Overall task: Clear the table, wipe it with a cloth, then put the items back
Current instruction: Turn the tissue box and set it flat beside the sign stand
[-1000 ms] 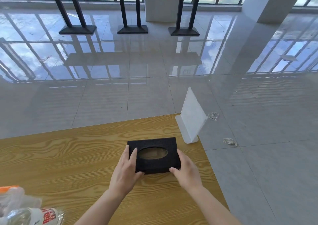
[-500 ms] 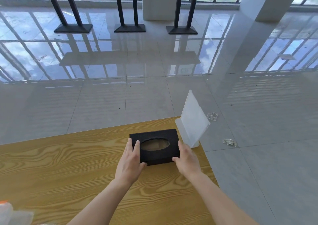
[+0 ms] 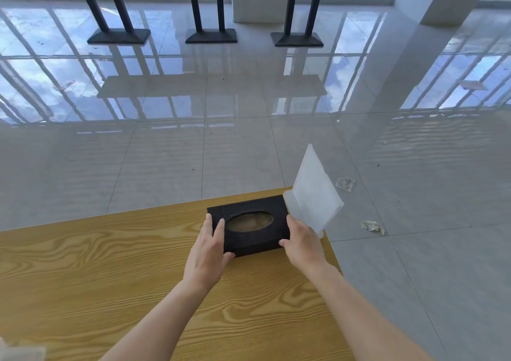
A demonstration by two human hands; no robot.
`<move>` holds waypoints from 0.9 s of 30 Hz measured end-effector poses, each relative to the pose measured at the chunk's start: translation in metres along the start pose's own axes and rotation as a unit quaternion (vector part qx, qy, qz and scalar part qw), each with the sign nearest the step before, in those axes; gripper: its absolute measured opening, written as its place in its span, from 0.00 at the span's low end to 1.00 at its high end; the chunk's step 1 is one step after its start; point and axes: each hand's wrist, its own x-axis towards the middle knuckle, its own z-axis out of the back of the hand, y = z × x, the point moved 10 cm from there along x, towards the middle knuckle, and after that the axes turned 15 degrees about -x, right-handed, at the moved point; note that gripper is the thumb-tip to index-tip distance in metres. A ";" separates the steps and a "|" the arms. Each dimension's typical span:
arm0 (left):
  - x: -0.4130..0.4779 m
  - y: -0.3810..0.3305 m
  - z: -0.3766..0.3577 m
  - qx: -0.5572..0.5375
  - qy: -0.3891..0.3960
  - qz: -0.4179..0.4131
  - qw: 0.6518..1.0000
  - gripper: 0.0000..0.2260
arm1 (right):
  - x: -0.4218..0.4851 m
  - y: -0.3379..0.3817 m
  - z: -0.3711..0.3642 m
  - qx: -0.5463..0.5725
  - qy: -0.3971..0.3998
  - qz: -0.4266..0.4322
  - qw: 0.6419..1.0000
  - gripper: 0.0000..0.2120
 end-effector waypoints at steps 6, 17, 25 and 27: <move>0.001 0.000 0.000 -0.006 -0.004 0.001 1.000 0.40 | 0.000 0.000 0.001 0.017 -0.003 0.001 1.000 0.13; 0.000 0.002 -0.001 -0.002 -0.004 0.004 1.000 0.39 | -0.002 0.000 0.001 0.021 -0.008 -0.002 1.000 0.12; -0.001 0.002 -0.001 0.009 -0.004 0.006 1.000 0.38 | 0.001 -0.002 0.003 0.024 -0.010 0.001 1.000 0.13; 0.000 0.002 -0.001 0.009 -0.004 0.007 1.000 0.38 | 0.001 -0.002 0.003 0.024 -0.011 0.000 1.000 0.13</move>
